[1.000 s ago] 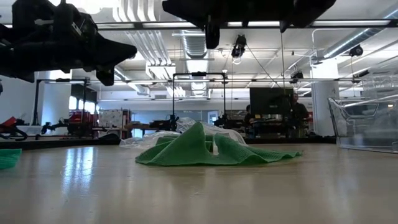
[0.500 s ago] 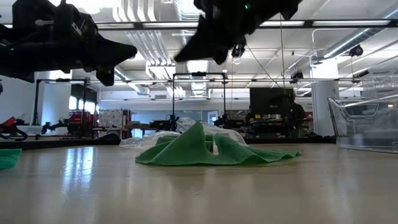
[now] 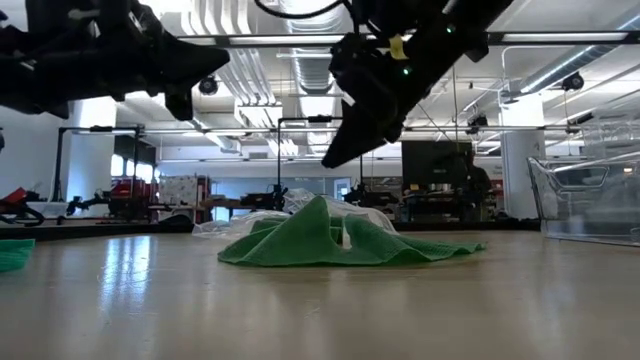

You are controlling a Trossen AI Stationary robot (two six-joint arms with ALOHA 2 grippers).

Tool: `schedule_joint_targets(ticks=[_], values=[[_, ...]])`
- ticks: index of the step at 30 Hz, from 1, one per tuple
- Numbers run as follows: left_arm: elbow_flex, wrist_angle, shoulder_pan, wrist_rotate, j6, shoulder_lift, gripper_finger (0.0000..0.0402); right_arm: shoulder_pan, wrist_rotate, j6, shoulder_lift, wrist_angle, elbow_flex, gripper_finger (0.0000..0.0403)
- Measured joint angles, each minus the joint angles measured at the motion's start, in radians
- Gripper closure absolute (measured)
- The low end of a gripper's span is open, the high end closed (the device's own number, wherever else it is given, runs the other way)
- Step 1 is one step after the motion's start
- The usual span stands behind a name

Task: Roll bandage
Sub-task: Roll the green bandage

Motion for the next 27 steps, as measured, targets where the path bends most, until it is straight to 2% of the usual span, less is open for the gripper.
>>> schedule_joint_targets(ticks=[4,10,18,27], values=[[0.011,-0.001,0.0,0.0,0.0,0.0,0.0402,-0.015,0.0,-0.008,0.0,0.045,-0.039,0.027],[0.026,-0.006,0.0,0.0,0.0,0.002,0.0402,-0.035,0.0,-0.015,0.0,0.112,-0.076,0.0254],[0.048,-0.008,0.0,0.002,-0.003,0.023,0.0402,-0.07,-0.025,-0.033,0.15,0.115,-0.016,0.0215],[0.057,-0.07,0.0,0.007,-0.017,0.047,0.0402,-0.081,-0.031,-0.035,0.28,0.097,0.071,0.0228]])
